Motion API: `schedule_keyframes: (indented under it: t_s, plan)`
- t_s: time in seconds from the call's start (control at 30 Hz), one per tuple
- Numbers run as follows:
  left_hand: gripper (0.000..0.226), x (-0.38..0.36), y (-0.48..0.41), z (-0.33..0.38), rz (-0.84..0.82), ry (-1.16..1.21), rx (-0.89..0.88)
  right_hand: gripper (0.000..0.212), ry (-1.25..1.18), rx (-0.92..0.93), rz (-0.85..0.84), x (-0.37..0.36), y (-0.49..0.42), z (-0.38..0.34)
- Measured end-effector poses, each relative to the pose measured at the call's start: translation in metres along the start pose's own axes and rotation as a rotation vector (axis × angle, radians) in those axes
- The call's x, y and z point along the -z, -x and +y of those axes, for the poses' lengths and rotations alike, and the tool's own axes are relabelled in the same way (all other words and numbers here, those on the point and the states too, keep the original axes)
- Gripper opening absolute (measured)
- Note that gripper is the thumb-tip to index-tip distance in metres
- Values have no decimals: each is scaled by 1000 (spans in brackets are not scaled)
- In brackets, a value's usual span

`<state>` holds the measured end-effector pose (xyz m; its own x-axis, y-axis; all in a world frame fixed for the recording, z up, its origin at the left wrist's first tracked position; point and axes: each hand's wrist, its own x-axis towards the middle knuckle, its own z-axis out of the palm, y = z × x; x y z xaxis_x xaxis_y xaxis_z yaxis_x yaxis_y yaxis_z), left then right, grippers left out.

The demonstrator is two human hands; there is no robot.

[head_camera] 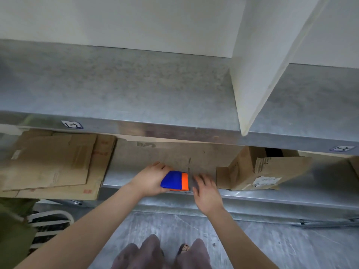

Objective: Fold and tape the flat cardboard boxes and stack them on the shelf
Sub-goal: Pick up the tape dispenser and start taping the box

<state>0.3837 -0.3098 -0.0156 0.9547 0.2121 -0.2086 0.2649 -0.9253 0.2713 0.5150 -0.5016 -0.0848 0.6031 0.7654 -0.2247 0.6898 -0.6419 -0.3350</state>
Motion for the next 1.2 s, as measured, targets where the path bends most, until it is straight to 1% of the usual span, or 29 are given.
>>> schedule_keyframes:
  t_s: [0.17, 0.3, 0.4, 0.53, 0.6, 0.67, 0.73, 0.83, 0.9, 1.03, 1.2]
  plan:
    - [54, -3, 6, 2, 54, 30, -34, 47, -36, 12, 3, -2, -9, 1]
    - [50, -10, 12, 1, 117, 46, -71, 44, -130, 44, -29, -4, -20, 0]
    - [50, -14, 16, 2, 146, 59, -85, 42, -155, 65, -49, -11, -23, 2]
    - [50, -15, 18, 2, 181, 81, -95, 23, -253, 63, 47, -16, -24, 2]
    - [51, -16, 18, 2, 187, 99, -95, 17, -293, 63, 84, -16, -24, 3]
    - [52, -17, 19, 1, 191, 115, -97, 20, -314, 58, 91, -15, -22, 4]
    - [52, -17, 20, 0, 202, 124, -97, 33, -290, 49, 77, -13, -18, 6]
    - [52, -16, 18, 1, 195, 128, -95, 54, -159, 53, 47, -11, -11, 11]
    - [52, -14, 18, 3, 201, 125, -112, 61, -92, 67, 16, -10, -9, 12]
    - [52, -8, 19, 7, 206, 125, -154, 58, -51, 67, -37, -13, -6, 12]
    - [52, -2, 22, 14, 235, 148, -154, 59, -53, 44, -39, -15, -2, 12]
